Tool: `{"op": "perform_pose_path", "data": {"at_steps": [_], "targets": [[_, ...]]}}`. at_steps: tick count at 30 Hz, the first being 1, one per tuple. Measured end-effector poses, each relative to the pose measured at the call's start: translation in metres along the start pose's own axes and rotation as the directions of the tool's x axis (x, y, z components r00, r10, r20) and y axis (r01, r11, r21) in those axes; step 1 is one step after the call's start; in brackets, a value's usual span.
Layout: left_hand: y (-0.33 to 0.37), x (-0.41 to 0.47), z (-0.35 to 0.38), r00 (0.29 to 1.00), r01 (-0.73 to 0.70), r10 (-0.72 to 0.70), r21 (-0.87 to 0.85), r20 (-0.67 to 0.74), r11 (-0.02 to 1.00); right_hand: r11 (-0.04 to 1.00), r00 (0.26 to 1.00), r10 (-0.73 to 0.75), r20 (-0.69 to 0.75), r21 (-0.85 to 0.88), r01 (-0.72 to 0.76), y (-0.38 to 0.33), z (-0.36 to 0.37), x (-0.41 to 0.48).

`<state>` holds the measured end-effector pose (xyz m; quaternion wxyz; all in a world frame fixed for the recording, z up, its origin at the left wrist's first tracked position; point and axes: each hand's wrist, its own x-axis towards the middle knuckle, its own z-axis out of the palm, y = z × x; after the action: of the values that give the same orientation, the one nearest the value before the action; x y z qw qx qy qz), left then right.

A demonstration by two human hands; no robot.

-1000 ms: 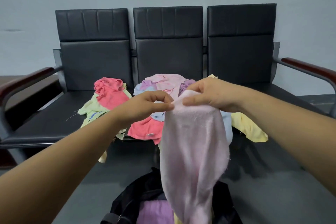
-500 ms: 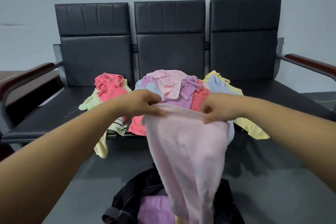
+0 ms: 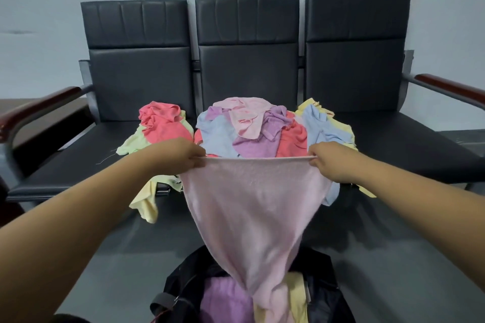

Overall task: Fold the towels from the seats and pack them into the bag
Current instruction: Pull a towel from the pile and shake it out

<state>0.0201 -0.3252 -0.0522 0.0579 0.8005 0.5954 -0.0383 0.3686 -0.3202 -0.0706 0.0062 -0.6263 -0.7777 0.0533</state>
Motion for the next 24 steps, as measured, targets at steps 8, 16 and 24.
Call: {"op": "perform_pose_path", "data": {"at_steps": [8, 16, 24], "targets": [[-0.010, 0.005, -0.025, 0.984, 0.158, -0.167, -0.119, -0.063, 0.980, 0.972, 0.962, 0.225, -0.153, 0.107, -0.211, 0.024, -0.022, 0.009], [0.001, -0.008, -0.128, 0.880, -0.280, -0.164, -0.765, -0.446, 0.580, -0.228, 0.859, 0.416, -0.298, 0.881, 0.415, -0.002, -0.138, 0.002], [-0.020, -0.018, -0.103, 0.952, -0.078, -0.160, -0.710, -0.262, 0.700, 0.450, 0.877, 0.398, -0.268, 0.890, 0.068, 0.014, -0.106, -0.002]]}}
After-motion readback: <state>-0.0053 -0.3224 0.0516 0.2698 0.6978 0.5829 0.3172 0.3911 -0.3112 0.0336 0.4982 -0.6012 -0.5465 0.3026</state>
